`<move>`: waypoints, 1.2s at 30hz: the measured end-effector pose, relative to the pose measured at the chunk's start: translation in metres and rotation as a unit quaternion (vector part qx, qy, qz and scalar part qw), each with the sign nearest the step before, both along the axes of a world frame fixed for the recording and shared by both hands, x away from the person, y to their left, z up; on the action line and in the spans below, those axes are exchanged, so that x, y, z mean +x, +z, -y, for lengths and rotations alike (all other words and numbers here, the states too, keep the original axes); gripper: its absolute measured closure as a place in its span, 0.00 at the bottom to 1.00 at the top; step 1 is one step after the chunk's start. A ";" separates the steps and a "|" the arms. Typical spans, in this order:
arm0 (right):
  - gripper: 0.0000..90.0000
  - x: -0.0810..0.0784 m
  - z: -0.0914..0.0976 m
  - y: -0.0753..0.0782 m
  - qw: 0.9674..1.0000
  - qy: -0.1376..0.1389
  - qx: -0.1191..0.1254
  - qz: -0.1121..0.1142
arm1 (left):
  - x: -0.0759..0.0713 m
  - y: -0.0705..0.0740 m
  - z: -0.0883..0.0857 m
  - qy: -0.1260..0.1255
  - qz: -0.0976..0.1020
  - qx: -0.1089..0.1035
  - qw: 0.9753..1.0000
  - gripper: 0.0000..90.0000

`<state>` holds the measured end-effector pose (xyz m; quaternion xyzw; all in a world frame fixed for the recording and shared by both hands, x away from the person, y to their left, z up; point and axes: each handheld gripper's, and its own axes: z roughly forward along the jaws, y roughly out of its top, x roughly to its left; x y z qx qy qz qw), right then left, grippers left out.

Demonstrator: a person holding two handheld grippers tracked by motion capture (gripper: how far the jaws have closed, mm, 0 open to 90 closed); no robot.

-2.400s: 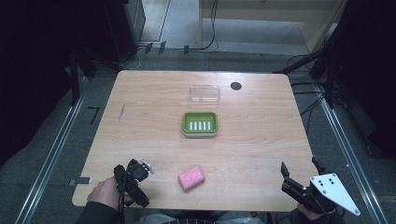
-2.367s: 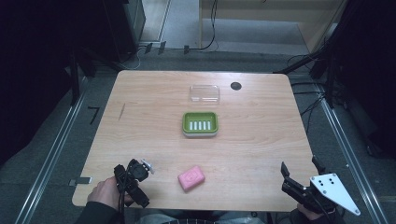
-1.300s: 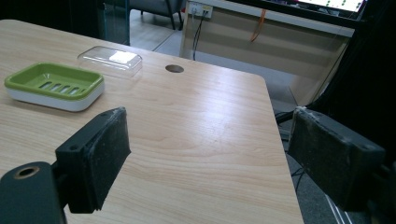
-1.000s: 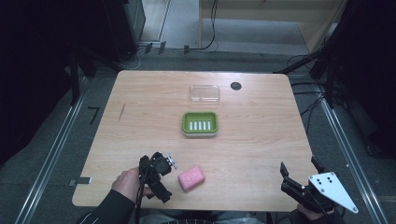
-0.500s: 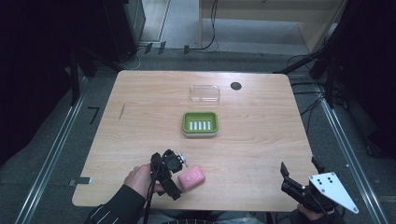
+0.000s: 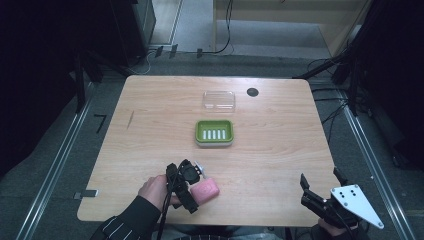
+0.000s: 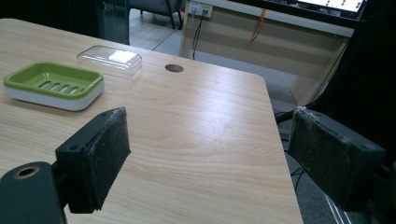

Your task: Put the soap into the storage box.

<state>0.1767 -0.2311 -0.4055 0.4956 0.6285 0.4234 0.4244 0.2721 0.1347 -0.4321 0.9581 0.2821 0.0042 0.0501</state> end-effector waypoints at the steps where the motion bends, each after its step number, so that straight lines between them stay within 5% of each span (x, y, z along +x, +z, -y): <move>1: 0.15 0.000 0.000 0.000 1.000 0.000 0.000 0.000 | 0.000 -0.001 0.002 0.001 0.000 0.000 1.000 0.00; 19: 0.15 0.000 0.000 0.000 1.000 0.000 -0.001 -0.001 | 0.009 -0.007 0.027 0.015 -0.003 -0.006 1.000 0.00; 36: 0.15 0.001 0.001 0.000 1.000 0.000 0.000 -0.003 | 0.016 -0.017 0.049 0.005 -0.009 0.014 1.000 0.00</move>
